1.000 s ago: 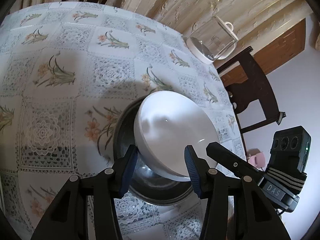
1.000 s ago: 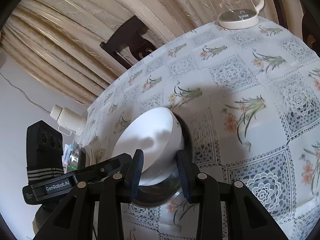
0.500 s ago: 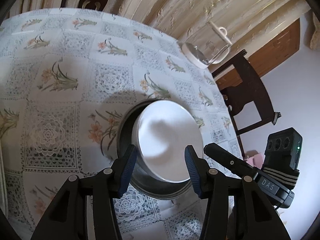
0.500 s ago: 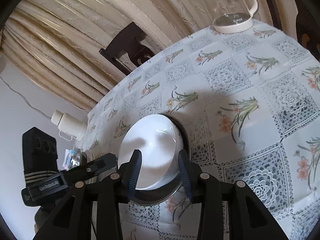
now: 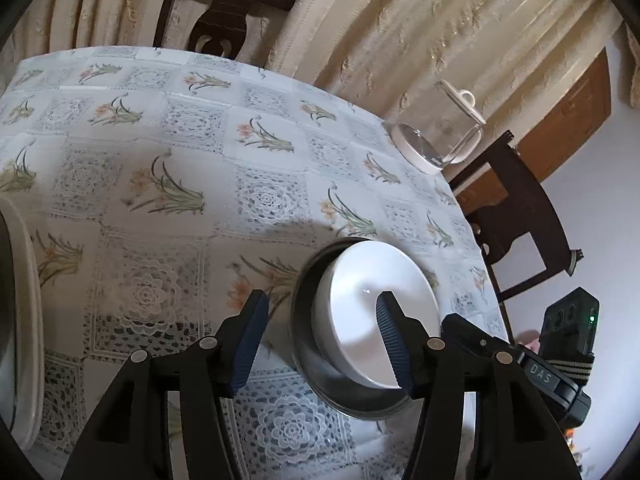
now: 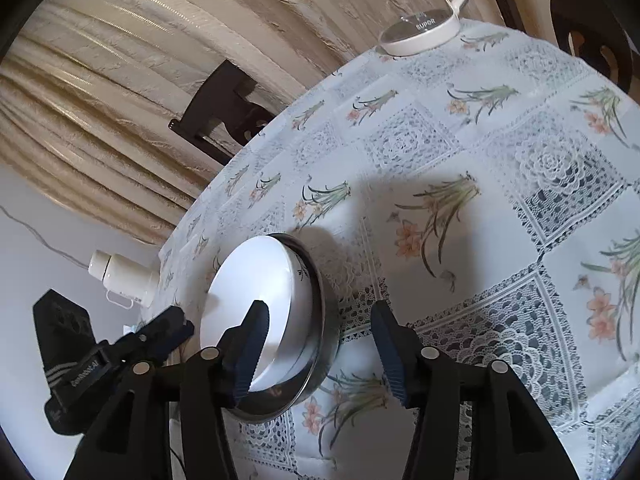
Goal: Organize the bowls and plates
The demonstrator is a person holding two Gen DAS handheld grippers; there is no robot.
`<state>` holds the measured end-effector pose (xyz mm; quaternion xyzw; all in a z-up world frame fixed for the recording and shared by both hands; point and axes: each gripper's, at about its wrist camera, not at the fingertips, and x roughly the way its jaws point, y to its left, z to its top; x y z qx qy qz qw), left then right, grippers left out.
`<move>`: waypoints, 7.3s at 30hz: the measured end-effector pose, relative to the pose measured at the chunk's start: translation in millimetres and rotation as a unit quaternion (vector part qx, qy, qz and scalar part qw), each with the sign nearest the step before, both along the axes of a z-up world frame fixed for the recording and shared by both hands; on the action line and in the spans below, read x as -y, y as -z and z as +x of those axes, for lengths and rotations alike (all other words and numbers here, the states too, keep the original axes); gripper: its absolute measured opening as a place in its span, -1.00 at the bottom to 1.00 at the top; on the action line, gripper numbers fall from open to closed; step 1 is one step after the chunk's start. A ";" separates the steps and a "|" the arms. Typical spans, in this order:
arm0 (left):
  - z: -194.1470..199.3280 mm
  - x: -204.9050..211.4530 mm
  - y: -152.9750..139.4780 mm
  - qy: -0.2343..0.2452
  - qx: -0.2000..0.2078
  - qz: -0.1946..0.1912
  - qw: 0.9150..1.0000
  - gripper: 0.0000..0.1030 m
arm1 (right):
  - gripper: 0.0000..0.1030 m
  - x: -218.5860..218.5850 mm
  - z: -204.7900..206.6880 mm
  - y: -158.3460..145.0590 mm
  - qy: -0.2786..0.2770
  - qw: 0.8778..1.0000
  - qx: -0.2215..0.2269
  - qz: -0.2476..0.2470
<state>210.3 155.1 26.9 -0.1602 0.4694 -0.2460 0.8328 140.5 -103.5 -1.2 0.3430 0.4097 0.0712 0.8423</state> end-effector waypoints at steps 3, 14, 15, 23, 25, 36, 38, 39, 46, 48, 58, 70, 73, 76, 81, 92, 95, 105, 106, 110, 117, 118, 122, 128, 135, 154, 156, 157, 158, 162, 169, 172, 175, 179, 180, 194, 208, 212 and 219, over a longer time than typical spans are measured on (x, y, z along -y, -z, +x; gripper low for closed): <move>4.2 2.4 11.2 -0.004 -0.019 -0.010 1.000 0.13 | 0.13 -2.0 2.7 3.7 0.000 1.000 -0.002 0.008; 8.7 6.9 36.9 -0.013 -0.055 -0.002 0.998 0.13 | 0.13 -9.3 10.8 21.9 -0.009 1.000 -0.018 0.019; 8.5 5.9 38.2 -0.015 -0.057 -0.001 0.998 0.14 | 0.15 -9.7 10.4 22.8 -0.009 1.000 -0.018 0.021; 3.1 2.0 37.9 -0.011 -0.056 0.004 0.998 0.16 | 0.17 -14.1 8.7 26.2 -0.015 0.999 -0.017 0.025; 2.2 2.7 37.1 -0.008 -0.054 0.008 0.998 0.16 | 0.17 -13.1 8.5 26.7 -0.013 0.999 -0.016 0.026; -1.0 15.6 43.3 0.021 -0.045 0.000 0.999 0.14 | 0.05 -24.6 10.3 22.5 -0.032 0.999 0.005 -0.006; -4.6 21.4 44.1 0.033 -0.041 -0.001 0.999 0.13 | 0.00 -28.7 9.8 20.6 -0.040 0.999 0.010 -0.013; -6.0 23.7 44.3 0.036 -0.039 -0.002 0.999 0.11 | 0.00 -30.1 9.4 19.7 -0.039 0.999 0.012 -0.021; -10.8 23.8 41.6 0.029 -0.028 -0.006 0.999 0.09 | -0.03 -30.1 7.6 20.0 -0.034 0.999 0.009 -0.026; -13.0 23.0 40.5 0.027 -0.027 -0.002 0.999 0.09 | -0.03 -31.6 6.6 19.0 -0.035 0.999 0.005 -0.029; -26.2 10.1 28.0 0.010 -0.019 -0.002 1.000 0.09 | -0.03 -42.6 2.1 3.9 -0.046 0.999 0.011 -0.024; -42.8 -36.7 -2.5 -0.027 0.011 -0.017 0.999 0.08 | -0.03 -89.1 6.8 -29.1 -0.090 0.995 0.045 -0.027; -47.8 -58.3 -11.4 -0.045 0.020 -0.023 0.999 0.09 | -0.03 -107.2 10.4 -37.4 -0.107 0.992 0.055 -0.027; -53.3 -82.6 -22.0 -0.063 0.033 -0.027 0.997 0.09 | -0.03 -129.1 15.7 -45.8 -0.130 0.989 0.063 -0.024; -63.1 -130.9 -39.9 -0.098 0.054 -0.025 0.993 0.09 | -0.03 -177.0 24.6 -58.2 -0.170 0.982 0.077 -0.022; -74.0 -227.1 -54.4 -0.173 0.080 -0.026 0.981 0.09 | -0.03 -265.8 42.3 -60.8 -0.234 0.968 0.082 -0.027; -76.0 -247.9 -47.9 -0.188 0.077 -0.026 0.979 0.09 | -0.03 -283.7 48.8 -55.0 -0.245 0.966 0.074 -0.031; -68.7 -284.4 -22.7 -0.214 0.059 -0.028 0.975 0.09 | -0.03 -318.7 59.1 -45.7 -0.263 0.961 0.065 -0.061; -67.8 -285.8 -20.6 -0.215 0.057 -0.028 0.975 0.09 | -0.03 -320.4 60.8 -43.9 -0.264 0.961 0.062 -0.062; -62.1 -293.1 -8.7 -0.219 0.043 -0.030 0.974 0.09 | -0.03 -327.6 63.2 -38.1 -0.267 0.960 0.055 -0.069; -57.1 -297.1 -2.1 -0.221 0.039 -0.022 0.974 0.09 | -0.04 -334.9 62.6 -34.2 -0.271 0.957 0.057 -0.083; -55.6 -298.1 -1.6 -0.221 0.038 -0.022 0.974 0.09 | -0.04 -335.9 63.1 -33.8 -0.272 0.957 0.057 -0.085; -54.7 -297.0 -1.8 -0.218 0.040 -0.016 0.975 0.12 | -0.04 -336.1 63.6 -34.0 -0.268 0.958 0.059 -0.087; -54.6 -297.1 -1.2 -0.215 0.037 -0.024 0.976 0.27 | -0.03 -333.1 62.6 -33.9 -0.262 0.960 0.058 -0.083; -55.9 -294.3 -2.9 -0.208 0.044 -0.017 0.977 0.41 | -0.02 -329.6 60.3 -34.6 -0.257 0.962 0.062 -0.074; -54.4 -305.4 -10.6 -0.198 0.043 -0.061 0.977 0.74 | -0.03 -323.5 61.9 -35.2 -0.254 0.964 0.057 -0.053; -54.6 -306.3 -10.1 -0.197 0.040 -0.065 0.978 0.74 | -0.03 -322.6 61.7 -35.6 -0.253 0.964 0.057 -0.052; -54.2 -308.4 -10.0 -0.196 0.035 -0.074 0.977 0.74 | -0.03 -321.9 61.5 -36.1 -0.252 0.965 0.058 -0.052; -54.1 -309.6 -9.5 -0.195 0.032 -0.080 0.977 0.74 | -0.03 -320.8 61.7 -36.9 -0.250 0.965 0.059 -0.052; -52.3 -320.3 -10.3 -0.195 0.019 -0.104 0.975 0.75 | -0.03 -315.5 61.0 -43.0 -0.239 0.967 0.072 -0.058; -60.9 -335.2 -21.5 -0.215 0.038 -0.086 0.972 0.76 | -0.03 -310.7 56.8 -44.2 -0.234 0.967 0.077 -0.062; -67.0 -330.9 -20.6 -0.221 0.050 -0.049 0.973 0.76 | -0.02 -309.7 51.4 -39.5 -0.233 0.966 0.078 -0.075; -75.4 -324.1 -18.9 -0.228 0.065 -0.003 0.971 0.76 | -0.02 -303.6 45.8 -34.1 -0.228 0.968 0.075 -0.077; -83.5 -325.6 -13.9 -0.237 0.067 0.002 0.969 0.76 | 0.00 -294.7 39.7 -30.2 -0.219 0.970 0.071 -0.073; -86.5 -326.1 -13.0 -0.242 0.069 0.006 0.968 0.76 | 0.01 -293.2 36.8 -29.6 -0.217 0.971 0.072 -0.073; -123.9 -278.5 -18.6 -0.245 0.168 0.185 0.937 0.91 | 0.12 -288.2 -16.2 -21.9 -0.205 0.963 0.107 -0.136; -166.5 -250.8 -18.4 -0.223 0.212 0.203 0.930 0.93 | 0.57 -294.9 -64.4 -22.4 -0.195 0.949 0.147 -0.198; -173.9 -250.9 -16.1 -0.224 0.219 0.203 0.928 0.93 | 0.77 -298.4 -71.0 -27.9 -0.183 0.945 0.161 -0.220; -180.7 -253.1 -12.1 -0.227 0.227 0.213 0.923 0.93 | 0.99 -304.5 -76.8 -26.1 -0.170 0.941 0.167 -0.241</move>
